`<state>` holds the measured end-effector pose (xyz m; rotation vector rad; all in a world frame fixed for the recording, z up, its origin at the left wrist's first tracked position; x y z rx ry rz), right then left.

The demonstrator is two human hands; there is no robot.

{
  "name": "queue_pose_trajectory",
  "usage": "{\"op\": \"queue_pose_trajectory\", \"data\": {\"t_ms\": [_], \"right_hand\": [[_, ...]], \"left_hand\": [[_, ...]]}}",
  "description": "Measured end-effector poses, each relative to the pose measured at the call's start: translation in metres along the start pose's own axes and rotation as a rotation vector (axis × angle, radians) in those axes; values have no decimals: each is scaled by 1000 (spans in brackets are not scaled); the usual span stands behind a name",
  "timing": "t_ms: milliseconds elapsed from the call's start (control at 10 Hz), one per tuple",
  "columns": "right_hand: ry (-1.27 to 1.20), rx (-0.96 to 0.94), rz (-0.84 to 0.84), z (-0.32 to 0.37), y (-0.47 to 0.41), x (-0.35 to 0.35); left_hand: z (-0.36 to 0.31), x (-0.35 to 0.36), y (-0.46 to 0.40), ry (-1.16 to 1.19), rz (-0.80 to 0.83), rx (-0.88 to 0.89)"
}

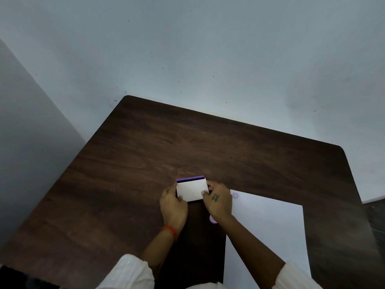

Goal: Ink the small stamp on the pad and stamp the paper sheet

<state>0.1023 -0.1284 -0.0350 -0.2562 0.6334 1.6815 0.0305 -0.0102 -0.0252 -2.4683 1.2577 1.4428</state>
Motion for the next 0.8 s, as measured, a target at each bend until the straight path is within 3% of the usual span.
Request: {"op": "queue_pose_trajectory", "data": {"t_ms": [600, 700, 800], "right_hand": [[42, -81, 117, 11, -7, -6], [32, -73, 99, 15, -4, -13], [24, -158, -39, 23, -1, -22]], "left_hand": [[7, -9, -9, 47, -20, 20], [4, -15, -7, 58, -15, -3], [-4, -24, -3, -8, -108, 76]]}}
Point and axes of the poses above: each hand's wrist, its own y-axis away from the middle knuckle, its own x-axis out of the palm, z = x × y, the point moved 4 cm from there along -y, towards the middle knuckle, and after that the axes turned 15 degrees about -y, right-handed, at the moved point
